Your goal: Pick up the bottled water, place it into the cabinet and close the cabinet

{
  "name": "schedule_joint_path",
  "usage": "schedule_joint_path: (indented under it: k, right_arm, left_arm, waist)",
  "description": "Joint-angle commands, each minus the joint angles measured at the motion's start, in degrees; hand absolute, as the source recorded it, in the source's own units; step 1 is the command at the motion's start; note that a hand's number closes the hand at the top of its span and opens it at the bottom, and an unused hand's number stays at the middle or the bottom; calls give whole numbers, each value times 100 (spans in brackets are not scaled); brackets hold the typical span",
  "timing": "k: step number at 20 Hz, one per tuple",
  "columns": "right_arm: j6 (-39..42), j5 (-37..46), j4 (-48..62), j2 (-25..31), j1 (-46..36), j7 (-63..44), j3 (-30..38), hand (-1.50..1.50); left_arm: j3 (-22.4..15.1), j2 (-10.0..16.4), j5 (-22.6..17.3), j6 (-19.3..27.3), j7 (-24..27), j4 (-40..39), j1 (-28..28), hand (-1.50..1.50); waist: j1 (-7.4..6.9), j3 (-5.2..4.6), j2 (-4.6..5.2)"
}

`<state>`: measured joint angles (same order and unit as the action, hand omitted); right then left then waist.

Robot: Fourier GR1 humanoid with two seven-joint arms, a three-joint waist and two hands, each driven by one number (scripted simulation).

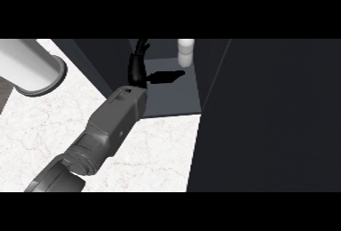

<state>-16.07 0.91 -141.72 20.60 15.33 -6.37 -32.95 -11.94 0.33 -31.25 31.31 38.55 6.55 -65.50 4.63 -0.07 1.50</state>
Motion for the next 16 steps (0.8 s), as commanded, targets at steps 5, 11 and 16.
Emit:
schedule_joint_path:
  k: [5,11,16]
  right_arm:
    - [160,-207,-220,116,229,90,167,-150]
    - [43,-26,-358,28,182,-147,142,-150]
    - [101,-60,-605,141,272,-288,344,-150]
  left_arm:
    - [66,71,70,-498,178,-10,-169,-150]
    - [7,-31,-3,-1675,211,496,-153,-150]
    - [67,-32,-230,-2072,249,768,66,-150]
  waist:
    - [-7,4,2]
    - [-82,0,-70]
    - [-169,2,-98]
